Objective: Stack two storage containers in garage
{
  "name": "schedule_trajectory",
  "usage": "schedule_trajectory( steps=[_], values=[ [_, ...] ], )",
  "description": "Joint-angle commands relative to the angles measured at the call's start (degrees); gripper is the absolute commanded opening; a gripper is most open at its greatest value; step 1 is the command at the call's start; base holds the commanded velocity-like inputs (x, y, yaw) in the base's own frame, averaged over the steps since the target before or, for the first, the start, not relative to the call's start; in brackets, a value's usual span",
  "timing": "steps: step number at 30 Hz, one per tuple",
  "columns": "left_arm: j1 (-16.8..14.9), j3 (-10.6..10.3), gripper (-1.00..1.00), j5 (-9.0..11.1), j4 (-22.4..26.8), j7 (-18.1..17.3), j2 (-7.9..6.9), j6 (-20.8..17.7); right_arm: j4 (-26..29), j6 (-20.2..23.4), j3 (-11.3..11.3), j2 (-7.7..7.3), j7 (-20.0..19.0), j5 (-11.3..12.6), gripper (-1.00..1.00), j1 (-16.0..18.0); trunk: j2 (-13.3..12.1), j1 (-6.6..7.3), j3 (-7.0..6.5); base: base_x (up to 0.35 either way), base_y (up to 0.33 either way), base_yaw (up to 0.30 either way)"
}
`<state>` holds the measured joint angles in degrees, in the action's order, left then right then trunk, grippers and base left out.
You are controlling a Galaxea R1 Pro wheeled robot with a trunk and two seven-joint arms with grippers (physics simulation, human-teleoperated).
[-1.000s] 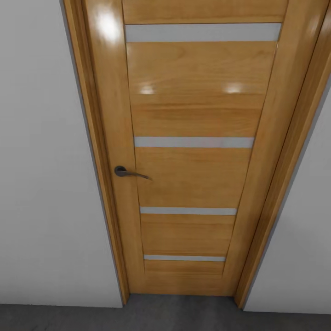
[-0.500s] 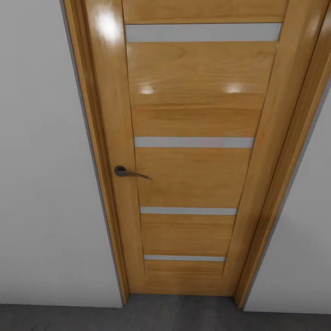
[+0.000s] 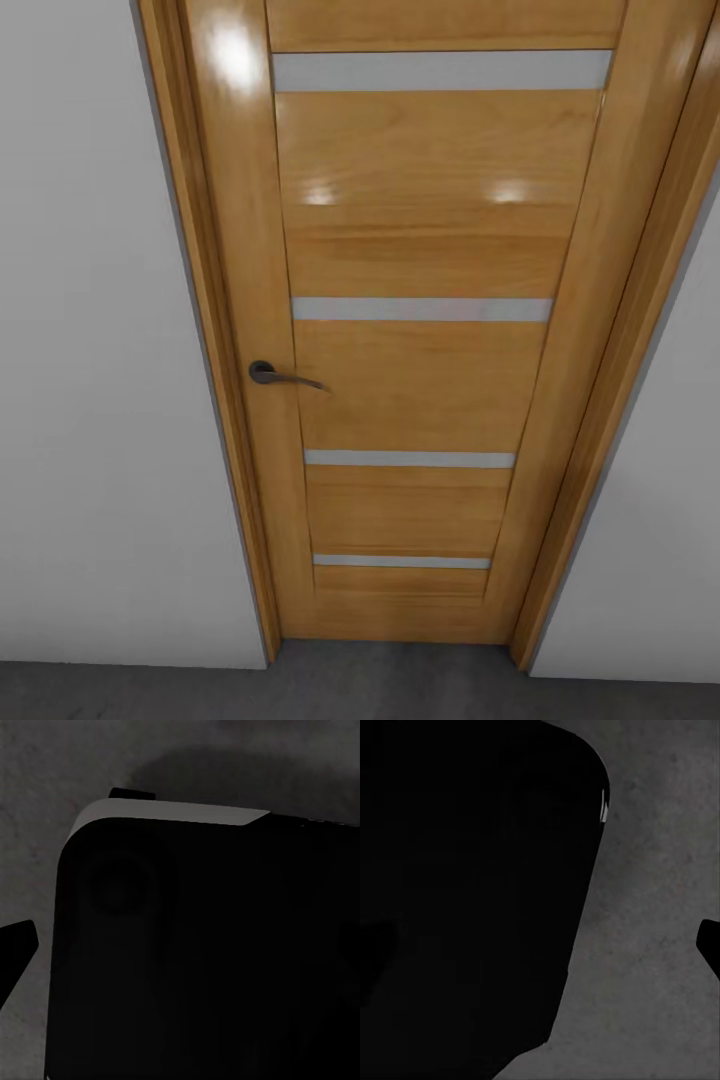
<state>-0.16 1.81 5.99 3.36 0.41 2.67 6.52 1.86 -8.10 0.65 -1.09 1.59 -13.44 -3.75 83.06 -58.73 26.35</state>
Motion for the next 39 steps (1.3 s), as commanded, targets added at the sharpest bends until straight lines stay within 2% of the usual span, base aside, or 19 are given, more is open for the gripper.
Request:
schedule_trajectory(
  steps=[1,9,11,15,21,22,24,27,28,31,32,36,39],
  values=[
    [0.0,0.1,1.00,0.4,0.0,0.0,0.02,0.2,0.1,-0.1,0.0,-0.01,0.2,-0.6,1.00,0.0,0.0,0.00,0.04,0.000,0.000,0.000],
    [0.0,0.1,1.00,0.9,0.0,0.1,0.05,0.2,0.7,-0.4,0.4,-0.09,0.3,-0.2,1.00,0.0,0.0,0.00,0.04,0.000,0.000,0.000],
    [0.0,0.1,1.00,1.5,0.0,0.1,0.05,0.2,2.6,-0.1,0.4,-0.16,0.1,-0.2,1.00,-0.1,0.0,0.00,0.04,0.000,0.000,0.000],
    [0.0,0.0,1.00,2.6,0.0,0.1,0.05,0.2,11.8,0.9,0.3,-0.11,-0.3,-0.6,1.00,-0.1,0.0,0.00,0.04,0.000,0.000,0.000],
    [0.0,0.0,1.00,3.1,0.0,0.0,0.05,0.2,27.6,8.3,-0.2,0.54,-0.6,-0.8,1.00,-0.1,0.0,0.00,0.04,0.000,0.000,0.000],
    [0.0,0.0,1.00,3.1,0.0,0.0,0.05,0.2,33.7,11.1,-0.2,1.30,-0.7,-0.9,1.00,-0.1,0.0,0.00,0.04,0.000,0.000,0.000],
    [0.0,0.0,1.00,3.1,0.0,0.0,0.04,0.2,39.7,13.9,-0.3,1.90,-0.8,-0.9,1.00,0.1,0.0,0.00,0.04,0.000,0.000,0.000],
    [0.0,0.0,1.00,3.1,0.0,0.0,0.02,0.2,46.2,18.5,-0.4,2.73,-0.9,-0.9,1.00,1.4,0.0,0.00,0.04,0.000,0.000,0.000],
    [0.0,0.0,1.00,3.1,0.0,0.0,0.00,0.2,48.3,20.9,-0.7,3.40,-1.0,-0.8,1.00,3.0,0.0,0.00,0.04,0.000,0.000,0.000],
    [0.0,0.0,1.00,3.2,0.0,0.0,-0.02,0.2,50.1,25.1,-2.6,5.02,-1.2,-0.6,1.00,7.8,0.0,0.00,0.04,0.000,0.000,0.000],
    [0.0,0.0,1.00,3.2,0.0,0.0,-0.03,0.2,50.3,28.3,-4.8,6.32,-1.4,-0.4,1.00,12.3,0.0,0.00,0.04,0.000,0.000,0.000],
    [0.0,0.0,1.00,3.2,0.0,0.0,-0.03,0.2,51.0,30.3,-6.5,7.80,-1.4,-0.4,1.00,14.6,0.0,0.00,0.04,0.000,0.000,0.000],
    [0.0,0.0,1.00,3.2,0.0,0.0,-0.03,0.2,51.5,31.6,-8.3,10.26,-1.3,-0.8,1.00,15.4,0.0,0.00,0.04,0.000,0.000,0.000]
  ],
)
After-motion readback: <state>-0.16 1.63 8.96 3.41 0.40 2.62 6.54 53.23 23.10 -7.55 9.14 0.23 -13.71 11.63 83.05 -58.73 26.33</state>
